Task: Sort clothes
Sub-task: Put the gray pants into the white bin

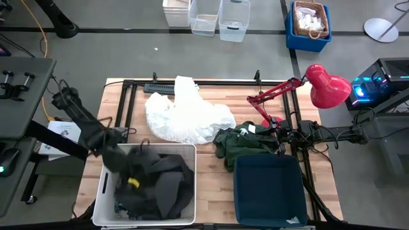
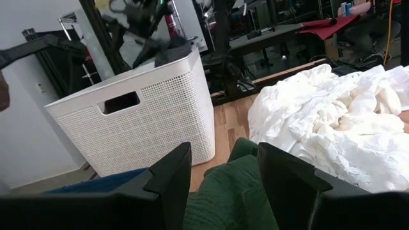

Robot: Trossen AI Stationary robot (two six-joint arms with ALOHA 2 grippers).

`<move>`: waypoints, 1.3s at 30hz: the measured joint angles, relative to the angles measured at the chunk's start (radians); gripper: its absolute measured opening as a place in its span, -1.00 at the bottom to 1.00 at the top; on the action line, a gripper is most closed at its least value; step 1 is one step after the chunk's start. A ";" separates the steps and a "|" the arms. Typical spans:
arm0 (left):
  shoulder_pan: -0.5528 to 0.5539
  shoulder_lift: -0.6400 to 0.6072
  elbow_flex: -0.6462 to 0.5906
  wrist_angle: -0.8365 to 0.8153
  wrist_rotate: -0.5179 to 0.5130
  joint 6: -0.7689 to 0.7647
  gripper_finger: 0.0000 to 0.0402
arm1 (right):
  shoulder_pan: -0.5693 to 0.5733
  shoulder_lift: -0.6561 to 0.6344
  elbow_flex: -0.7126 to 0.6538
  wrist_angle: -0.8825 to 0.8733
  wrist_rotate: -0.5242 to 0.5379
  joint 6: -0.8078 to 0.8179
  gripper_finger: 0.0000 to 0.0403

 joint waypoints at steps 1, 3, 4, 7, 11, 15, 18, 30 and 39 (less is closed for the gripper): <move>-0.032 0.002 -0.020 0.001 0.027 -0.030 0.41 | 0.000 0.000 0.000 0.000 0.000 0.000 -0.11; -0.078 0.005 -0.043 0.037 0.080 -0.074 0.41 | 0.000 0.000 0.000 0.000 0.000 0.000 -0.11; -0.091 -0.002 -0.044 0.093 0.113 -0.097 0.41 | 0.000 0.000 0.000 0.000 0.000 0.000 -0.11; -0.102 -0.037 -0.038 0.318 0.221 -0.148 0.41 | 0.000 0.000 0.000 0.000 0.000 0.000 -0.11; -0.069 -0.084 -0.019 0.338 0.253 -0.272 0.41 | 0.000 0.000 0.000 0.000 0.000 0.000 -0.11; -0.051 -0.096 0.042 -0.041 0.216 -0.292 0.41 | 0.000 0.000 0.000 0.000 0.000 0.000 -0.11; -0.053 -0.071 0.118 -0.265 0.179 -0.251 0.41 | 0.000 0.000 0.000 0.000 0.000 0.000 -0.11; -0.057 0.372 0.776 -1.064 -0.184 0.266 0.41 | 0.000 0.000 0.000 0.000 0.000 0.000 -0.11; -0.083 0.417 0.999 -0.710 -0.004 0.250 0.41 | 0.000 0.001 0.000 0.000 0.000 0.000 -0.11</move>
